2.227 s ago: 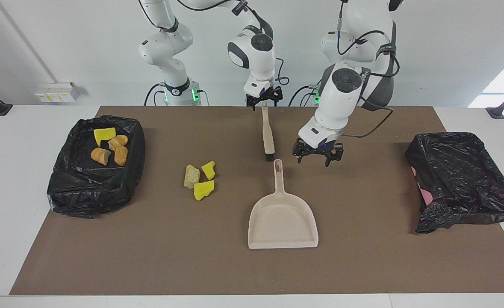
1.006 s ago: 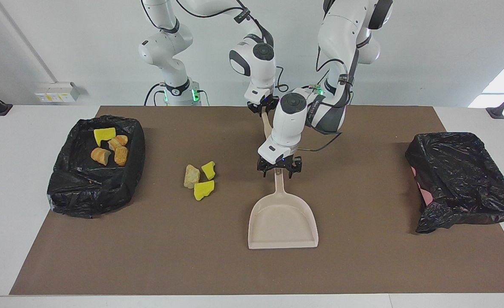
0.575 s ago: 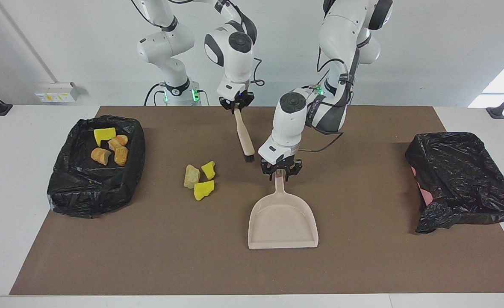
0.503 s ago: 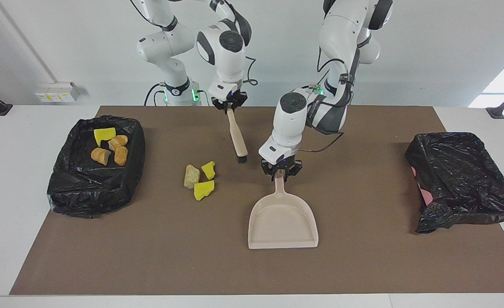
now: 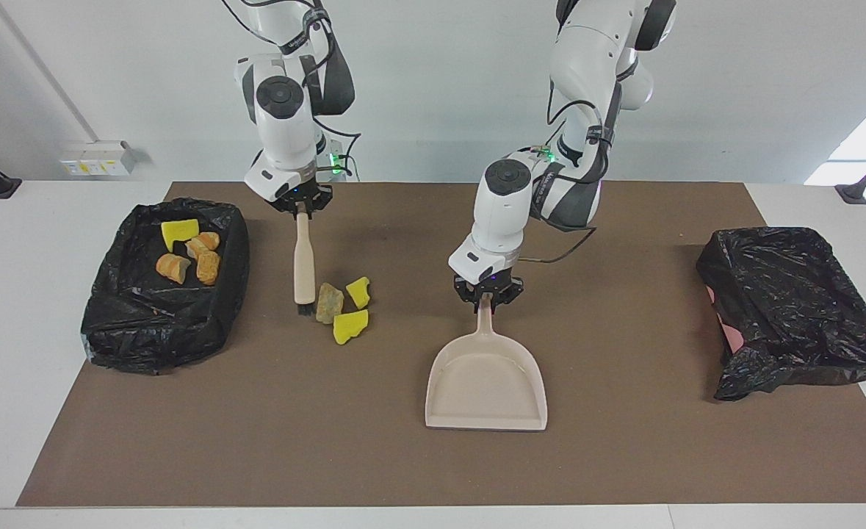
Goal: Sweep and dump trash in bin
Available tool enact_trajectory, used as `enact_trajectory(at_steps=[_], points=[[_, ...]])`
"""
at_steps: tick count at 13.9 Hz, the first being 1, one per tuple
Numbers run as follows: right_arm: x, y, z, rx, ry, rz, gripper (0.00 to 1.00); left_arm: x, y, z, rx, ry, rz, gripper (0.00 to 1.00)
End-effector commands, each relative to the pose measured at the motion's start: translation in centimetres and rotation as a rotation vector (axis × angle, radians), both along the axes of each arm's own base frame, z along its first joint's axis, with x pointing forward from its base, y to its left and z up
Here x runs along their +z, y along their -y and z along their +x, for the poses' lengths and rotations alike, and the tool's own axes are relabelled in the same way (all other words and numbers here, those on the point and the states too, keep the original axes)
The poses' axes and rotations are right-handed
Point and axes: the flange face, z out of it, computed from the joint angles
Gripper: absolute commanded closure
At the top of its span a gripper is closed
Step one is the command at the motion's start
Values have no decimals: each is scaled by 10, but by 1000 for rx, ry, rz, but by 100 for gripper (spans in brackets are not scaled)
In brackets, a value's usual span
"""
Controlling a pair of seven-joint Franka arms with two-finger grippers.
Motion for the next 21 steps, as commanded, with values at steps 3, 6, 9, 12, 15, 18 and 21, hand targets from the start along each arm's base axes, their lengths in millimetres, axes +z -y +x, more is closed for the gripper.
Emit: enact_trajectory(at_steps=[3, 6, 9, 12, 15, 18, 21], points=[[-49, 5, 13, 68, -46, -20, 100, 59, -48, 10, -199, -19, 67, 100], [-56, -25, 5, 89, -58, 11, 100, 71, -83, 25, -299, -46, 83, 100], [-80, -66, -2, 76, -85, 71, 100, 73, -107, 38, -399, -73, 97, 100], [-70, -97, -1, -15, -54, 85, 100, 71, -124, 46, -607, -75, 75, 100], [-15, -83, 10, -68, -63, 39, 100, 69, -128, 42, -878, -91, 90, 100], [-2, -51, -5, -60, -75, -71, 100, 68, -128, 42, -1210, -92, 117, 100], [-22, -26, -22, 21, -124, -61, 100, 63, -126, 33, -1484, -97, 142, 100]])
